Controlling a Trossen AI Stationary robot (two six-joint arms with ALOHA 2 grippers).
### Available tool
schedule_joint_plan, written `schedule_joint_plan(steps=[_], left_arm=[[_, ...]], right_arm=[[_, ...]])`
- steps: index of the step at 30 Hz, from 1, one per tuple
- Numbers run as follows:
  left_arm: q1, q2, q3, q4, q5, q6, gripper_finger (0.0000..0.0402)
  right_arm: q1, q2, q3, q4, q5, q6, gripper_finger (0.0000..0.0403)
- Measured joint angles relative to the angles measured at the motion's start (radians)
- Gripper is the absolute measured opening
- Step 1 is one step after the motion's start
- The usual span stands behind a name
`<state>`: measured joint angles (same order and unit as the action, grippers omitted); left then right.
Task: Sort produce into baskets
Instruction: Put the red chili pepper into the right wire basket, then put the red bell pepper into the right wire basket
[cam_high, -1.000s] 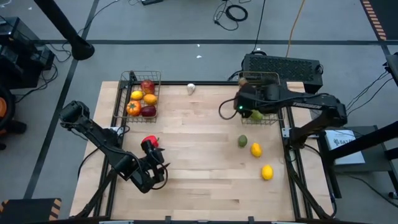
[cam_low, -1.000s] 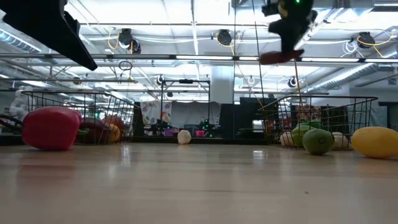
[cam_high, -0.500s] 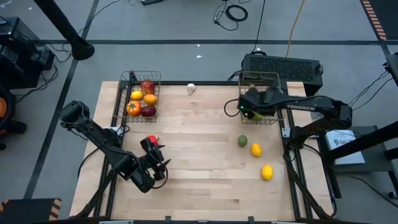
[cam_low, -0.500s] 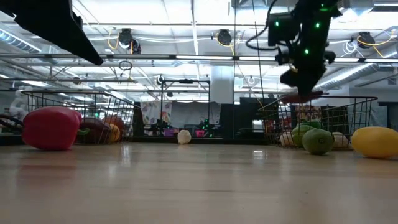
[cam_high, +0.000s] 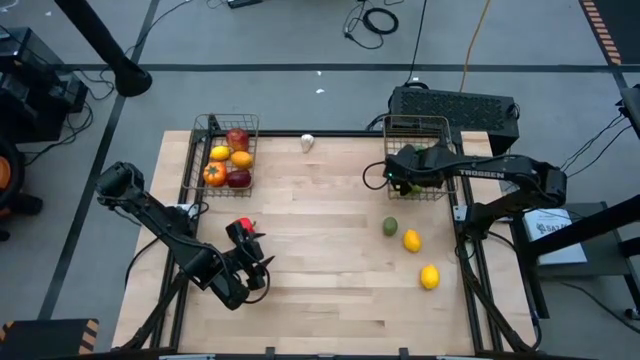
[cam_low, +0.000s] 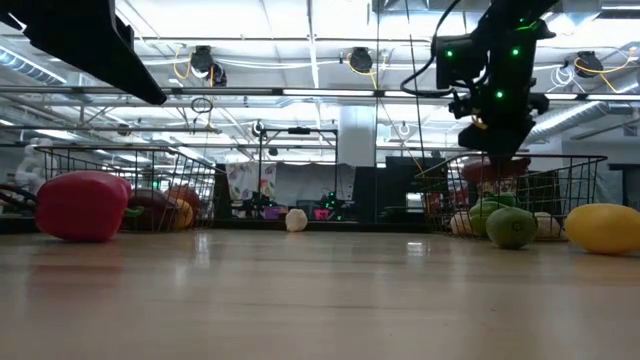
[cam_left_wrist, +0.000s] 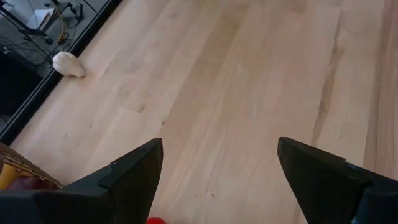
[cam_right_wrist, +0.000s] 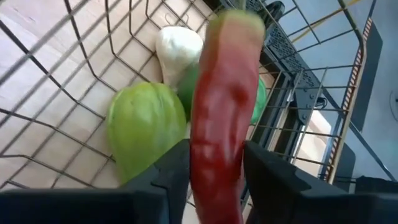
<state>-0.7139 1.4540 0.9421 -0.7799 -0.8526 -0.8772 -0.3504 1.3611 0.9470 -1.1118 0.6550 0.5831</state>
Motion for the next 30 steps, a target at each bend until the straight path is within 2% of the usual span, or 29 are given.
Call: schedule_joint_plan(steps=[6,8,10,16,21,26,30], left_arm=[[0.0,0.0,0.0,0.0,0.008,-0.001,0.0324],[0.0,0.0,0.0,0.0,0.011,-0.004,0.0324],[-0.004,0.0,0.0,-0.009,0.012,-0.008,0.0324],[-0.025,0.0,0.0,-0.045,0.013,-0.045,0.0324],[-0.05,0.0,0.0,-0.048,0.016,-0.063,0.0324],[-0.082,-0.003,0.016,-0.055,0.101,-0.086,0.0324],[-0.116,-0.031,0.063,-0.187,0.175,-0.159,0.0324]], right_arm=[[0.0,0.0,0.007,-0.051,0.007,0.009,0.02],[0.008,0.0,0.027,-0.08,0.04,0.032,0.0219],[0.036,-0.001,0.062,-0.123,0.085,0.065,0.0232],[0.202,-0.043,0.233,-0.138,0.099,0.137,0.0242],[0.415,-0.073,0.295,0.084,0.066,0.119,0.0242],[0.622,-0.044,0.277,0.458,-0.007,-0.095,0.0242],[0.747,0.034,0.266,0.708,-0.037,-0.293,0.0242]])
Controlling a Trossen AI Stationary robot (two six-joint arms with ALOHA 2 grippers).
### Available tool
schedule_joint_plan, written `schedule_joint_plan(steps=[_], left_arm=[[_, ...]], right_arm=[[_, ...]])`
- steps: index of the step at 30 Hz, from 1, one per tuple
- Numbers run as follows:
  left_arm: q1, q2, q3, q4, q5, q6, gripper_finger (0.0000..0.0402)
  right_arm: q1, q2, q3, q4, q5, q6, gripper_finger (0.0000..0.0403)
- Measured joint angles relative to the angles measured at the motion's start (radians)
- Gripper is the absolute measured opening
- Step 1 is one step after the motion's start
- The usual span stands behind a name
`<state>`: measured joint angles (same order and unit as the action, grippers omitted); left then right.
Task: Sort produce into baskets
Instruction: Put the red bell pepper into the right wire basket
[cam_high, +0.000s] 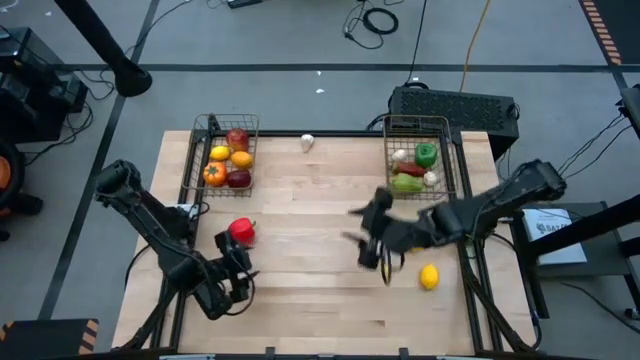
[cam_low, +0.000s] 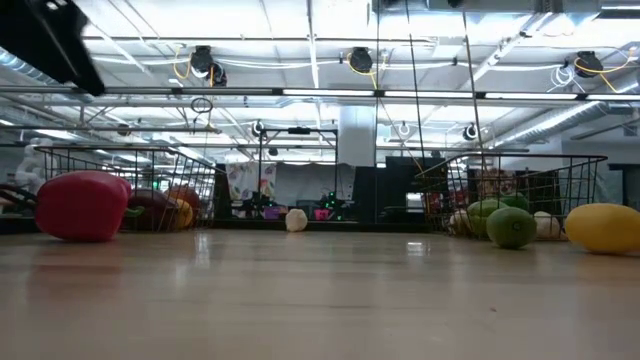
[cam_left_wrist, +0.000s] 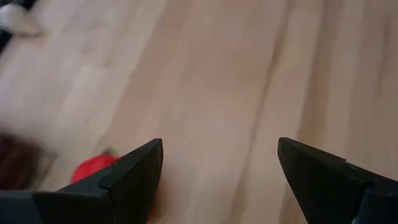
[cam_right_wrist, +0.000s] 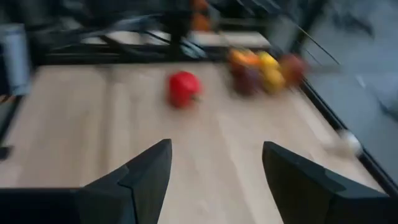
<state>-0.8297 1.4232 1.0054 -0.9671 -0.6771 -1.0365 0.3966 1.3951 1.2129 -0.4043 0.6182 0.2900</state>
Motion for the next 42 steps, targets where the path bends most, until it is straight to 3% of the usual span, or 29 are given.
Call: schedule_joint_plan(steps=[5,9,14,18,20,23,32,35,39,42], left_arm=[[-0.056,-0.038,0.043,-0.236,0.0,-0.188,0.0324],[-0.105,-0.049,0.039,-0.37,0.017,-0.326,0.0324],[-0.135,-0.049,-0.013,-0.401,0.028,-0.397,0.0324],[-0.14,-0.049,-0.066,-0.396,0.049,-0.4,0.0324],[-0.14,-0.049,-0.091,-0.398,0.057,-0.421,0.0324],[-0.14,-0.049,-0.124,-0.4,0.083,-0.453,0.0324],[-0.15,-0.048,-0.163,-0.378,0.157,-0.529,0.0324],[-0.15,-0.048,-0.163,-0.369,0.153,-0.53,0.0324],[-0.152,-0.048,-0.163,-0.355,0.154,-0.53,0.0324],[-0.155,-0.048,-0.164,-0.337,0.157,-0.53,0.0324]], right_arm=[[0.08,0.129,0.0,0.243,0.003,-0.246,0.0242],[0.048,0.241,0.001,0.497,-0.004,-0.364,0.0242],[-0.078,0.398,0.0,0.663,-0.213,-0.409,0.0242],[-0.188,0.518,0.05,0.74,-0.321,-0.398,0.0242],[-0.236,0.582,0.125,0.717,-0.353,-0.36,0.0242],[-0.291,0.68,0.28,0.549,-0.367,-0.328,0.0242],[-0.388,0.895,0.663,0.155,-0.442,-0.46,0.0242],[-0.403,0.924,0.706,0.147,-0.46,-0.513,0.0242],[-0.427,0.954,0.714,0.21,-0.569,-0.544,0.0233],[-0.432,0.989,0.713,0.245,-0.572,-0.553,0.0216]])
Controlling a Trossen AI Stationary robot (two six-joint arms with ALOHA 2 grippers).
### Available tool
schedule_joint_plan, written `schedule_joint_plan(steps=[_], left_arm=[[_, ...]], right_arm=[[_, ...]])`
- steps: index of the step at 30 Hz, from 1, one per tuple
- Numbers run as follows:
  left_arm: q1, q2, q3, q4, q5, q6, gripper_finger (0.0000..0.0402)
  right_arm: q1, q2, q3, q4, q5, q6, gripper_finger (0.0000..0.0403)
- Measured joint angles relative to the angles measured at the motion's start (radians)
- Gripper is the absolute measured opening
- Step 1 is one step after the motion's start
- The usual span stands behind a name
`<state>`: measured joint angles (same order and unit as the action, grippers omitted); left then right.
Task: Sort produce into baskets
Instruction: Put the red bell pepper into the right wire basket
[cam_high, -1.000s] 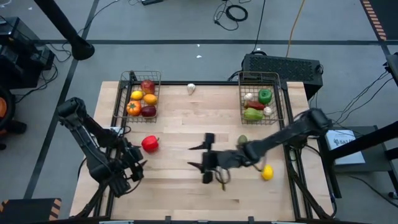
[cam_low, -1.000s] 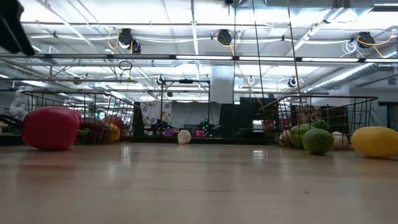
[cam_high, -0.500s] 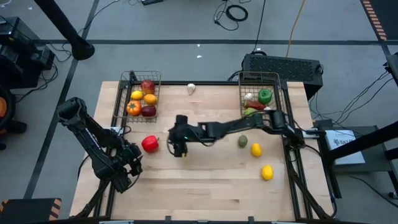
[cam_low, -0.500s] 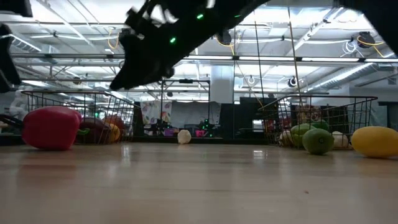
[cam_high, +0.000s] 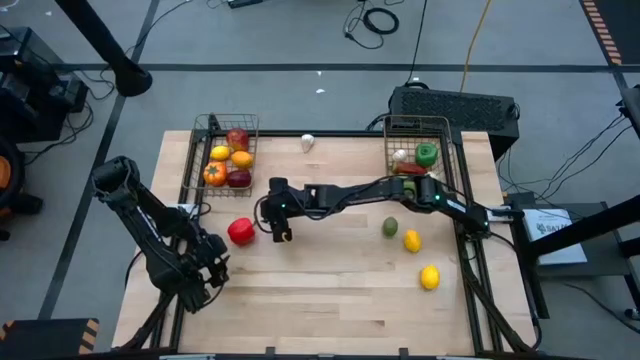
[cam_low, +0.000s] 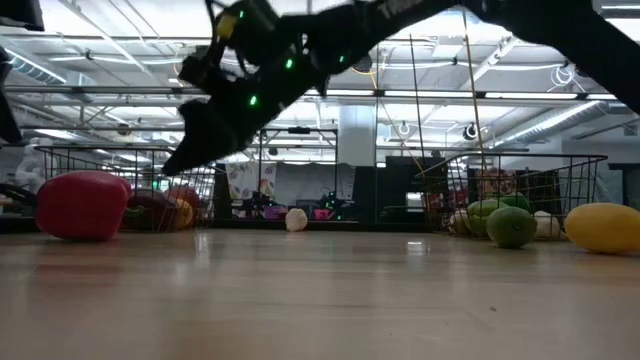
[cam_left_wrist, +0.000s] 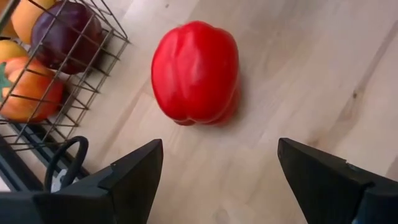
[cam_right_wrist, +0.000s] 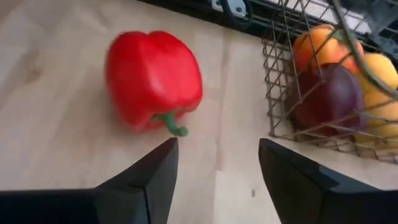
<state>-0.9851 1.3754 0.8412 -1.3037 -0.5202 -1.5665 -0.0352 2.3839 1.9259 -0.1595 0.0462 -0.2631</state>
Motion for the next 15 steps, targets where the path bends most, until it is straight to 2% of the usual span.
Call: schedule_joint_plan(steps=[7,15], left_arm=[[0.001,0.001,-0.093,0.1,0.03,-0.005,0.0324],[0.001,0.002,-0.133,0.126,0.03,-0.025,0.0323]], right_arm=[[0.001,0.021,-0.001,0.016,0.0,0.018,0.0185],[-0.004,0.059,-0.001,0.062,-0.003,0.011,0.0181]])
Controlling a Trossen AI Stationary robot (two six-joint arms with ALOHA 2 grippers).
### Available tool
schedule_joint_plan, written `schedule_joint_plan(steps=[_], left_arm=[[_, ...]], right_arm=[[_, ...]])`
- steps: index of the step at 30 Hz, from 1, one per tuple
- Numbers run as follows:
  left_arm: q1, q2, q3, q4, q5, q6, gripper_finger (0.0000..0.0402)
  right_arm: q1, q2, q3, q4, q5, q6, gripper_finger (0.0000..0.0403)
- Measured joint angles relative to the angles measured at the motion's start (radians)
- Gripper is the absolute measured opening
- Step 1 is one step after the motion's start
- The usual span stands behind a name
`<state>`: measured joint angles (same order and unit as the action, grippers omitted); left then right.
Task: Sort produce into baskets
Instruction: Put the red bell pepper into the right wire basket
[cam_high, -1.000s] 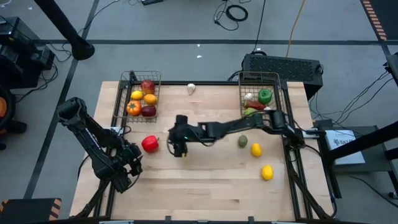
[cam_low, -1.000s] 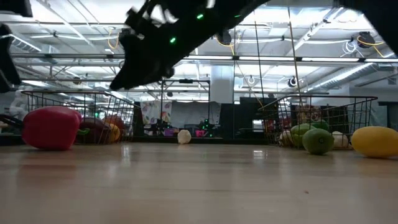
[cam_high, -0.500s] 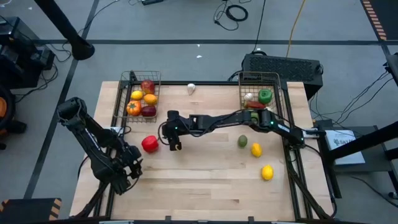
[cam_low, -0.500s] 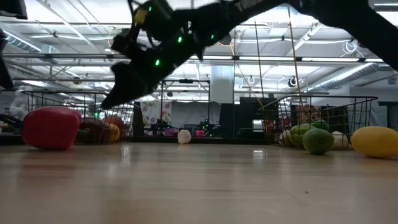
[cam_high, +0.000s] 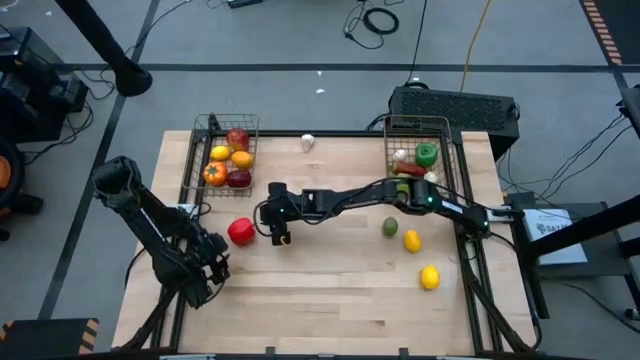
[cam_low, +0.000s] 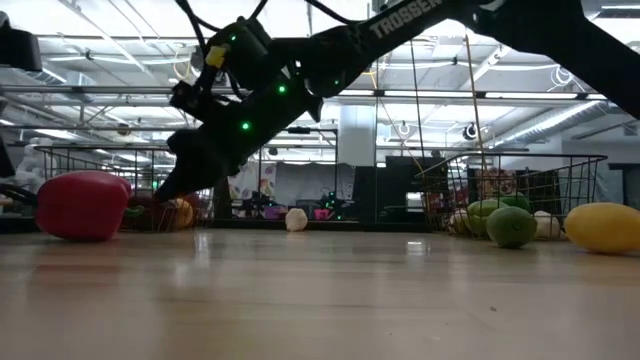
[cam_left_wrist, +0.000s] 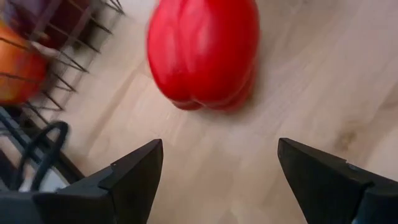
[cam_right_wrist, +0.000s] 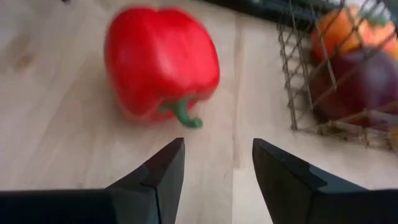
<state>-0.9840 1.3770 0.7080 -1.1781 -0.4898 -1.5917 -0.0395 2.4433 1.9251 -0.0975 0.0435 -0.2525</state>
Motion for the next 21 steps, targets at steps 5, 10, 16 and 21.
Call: schedule_joint_plan(steps=[5,10,16,21], left_arm=[[0.0,0.001,-0.006,-0.011,-0.038,0.0,0.0305],[0.003,0.002,-0.048,0.001,-0.06,0.001,0.0285],[0.003,0.004,-0.062,0.024,-0.073,0.006,0.028],[0.013,0.004,-0.062,0.011,-0.099,0.002,0.028]], right_arm=[[-0.002,0.011,0.0,0.043,-0.022,-0.021,0.0181],[0.001,0.034,0.0,0.077,-0.023,-0.046,0.0181],[0.002,0.047,0.0,0.073,-0.022,-0.048,0.0181],[0.001,0.046,0.0,0.076,-0.023,-0.048,0.0181]])
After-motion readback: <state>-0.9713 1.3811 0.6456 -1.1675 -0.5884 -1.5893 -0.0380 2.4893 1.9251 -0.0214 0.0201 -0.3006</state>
